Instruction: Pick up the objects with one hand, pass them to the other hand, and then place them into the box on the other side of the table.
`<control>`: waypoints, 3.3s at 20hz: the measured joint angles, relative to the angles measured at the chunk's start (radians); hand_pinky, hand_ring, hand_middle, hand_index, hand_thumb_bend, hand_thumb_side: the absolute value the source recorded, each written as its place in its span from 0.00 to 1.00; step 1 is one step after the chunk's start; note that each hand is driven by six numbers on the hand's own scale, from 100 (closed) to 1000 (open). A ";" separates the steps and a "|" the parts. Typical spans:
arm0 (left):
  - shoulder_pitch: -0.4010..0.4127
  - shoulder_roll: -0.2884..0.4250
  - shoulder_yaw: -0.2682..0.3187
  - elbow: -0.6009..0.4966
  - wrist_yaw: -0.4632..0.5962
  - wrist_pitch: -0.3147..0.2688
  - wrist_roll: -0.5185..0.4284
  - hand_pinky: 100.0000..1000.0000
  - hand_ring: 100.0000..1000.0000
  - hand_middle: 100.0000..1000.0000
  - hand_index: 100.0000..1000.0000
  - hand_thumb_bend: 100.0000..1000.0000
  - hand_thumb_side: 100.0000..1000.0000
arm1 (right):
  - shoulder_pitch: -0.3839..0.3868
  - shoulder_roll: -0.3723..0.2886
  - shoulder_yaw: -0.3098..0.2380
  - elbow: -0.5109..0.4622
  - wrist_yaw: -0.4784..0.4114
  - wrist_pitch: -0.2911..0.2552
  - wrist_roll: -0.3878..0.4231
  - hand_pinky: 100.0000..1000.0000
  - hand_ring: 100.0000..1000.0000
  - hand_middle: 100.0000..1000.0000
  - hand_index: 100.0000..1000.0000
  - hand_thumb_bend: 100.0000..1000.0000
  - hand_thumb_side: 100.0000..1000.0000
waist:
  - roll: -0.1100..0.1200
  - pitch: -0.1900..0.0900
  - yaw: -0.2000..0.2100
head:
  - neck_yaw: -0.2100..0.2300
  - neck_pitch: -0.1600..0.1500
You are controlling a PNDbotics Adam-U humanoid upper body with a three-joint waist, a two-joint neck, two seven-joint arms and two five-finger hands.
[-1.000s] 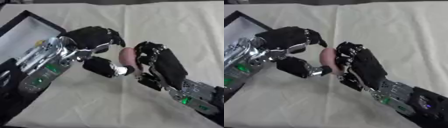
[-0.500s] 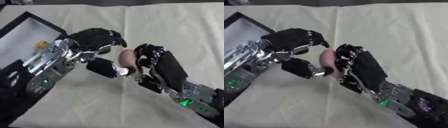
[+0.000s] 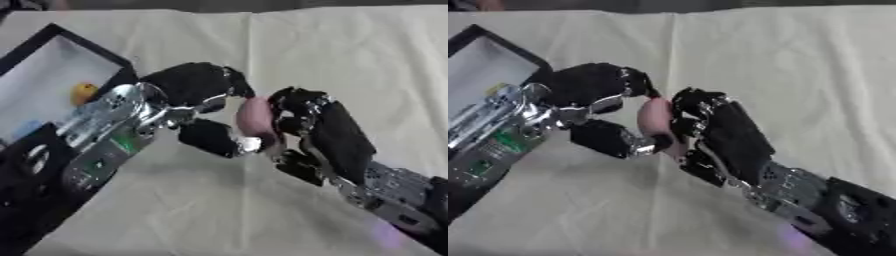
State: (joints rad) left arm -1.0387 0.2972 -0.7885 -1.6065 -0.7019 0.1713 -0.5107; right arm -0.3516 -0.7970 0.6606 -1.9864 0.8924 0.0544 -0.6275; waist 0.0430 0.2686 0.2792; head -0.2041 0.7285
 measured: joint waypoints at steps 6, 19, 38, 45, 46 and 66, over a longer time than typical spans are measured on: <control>0.001 -0.001 -0.003 0.005 0.015 -0.003 -0.016 0.88 0.76 0.69 0.72 0.13 0.67 | 0.000 0.000 0.001 0.002 0.002 0.001 -0.004 0.19 0.57 0.51 0.48 0.00 0.00 | 0.000 0.000 0.000 | 0.000 0.001; 0.001 -0.009 -0.004 -0.007 0.130 0.072 0.027 0.83 0.57 0.45 0.51 0.00 0.16 | 0.008 0.008 0.006 0.007 -0.001 0.040 0.026 0.20 0.60 0.54 0.53 0.17 0.00 | 0.000 0.000 -0.002 | -0.002 0.006; 0.001 -0.008 -0.010 0.006 0.101 0.129 0.037 0.77 0.51 0.32 0.34 0.00 0.14 | 0.020 0.008 0.009 0.005 0.011 0.240 -0.026 0.45 0.79 0.77 0.77 0.71 0.04 | 0.000 0.000 0.006 | -0.002 0.008; 0.000 0.010 0.002 -0.004 0.087 0.129 0.046 0.76 0.51 0.32 0.34 0.00 0.12 | 0.036 0.008 0.012 0.005 0.028 0.276 -0.012 0.45 0.79 0.77 0.78 0.70 0.04 | 0.000 0.000 0.008 | -0.002 0.008; -0.001 0.016 0.005 -0.009 0.087 0.128 0.048 0.76 0.51 0.32 0.34 0.00 0.12 | 0.037 0.008 0.012 0.005 0.028 0.280 -0.008 0.45 0.79 0.77 0.78 0.70 0.04 | 0.000 0.000 0.008 | -0.002 0.008; 0.020 0.273 0.242 -0.176 0.248 0.238 0.147 0.78 0.49 0.30 0.33 0.00 0.12 | 0.083 -0.001 -0.051 0.005 -0.010 0.359 -0.006 0.42 0.76 0.75 0.76 0.66 0.00 | 0.000 -0.001 0.003 | 0.018 0.017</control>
State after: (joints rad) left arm -1.0183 0.5700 -0.5465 -1.7822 -0.4534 0.4089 -0.3637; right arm -0.2690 -0.7979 0.6097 -1.9814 0.8821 0.4133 -0.6331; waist 0.0430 0.2673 0.2821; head -0.1857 0.7455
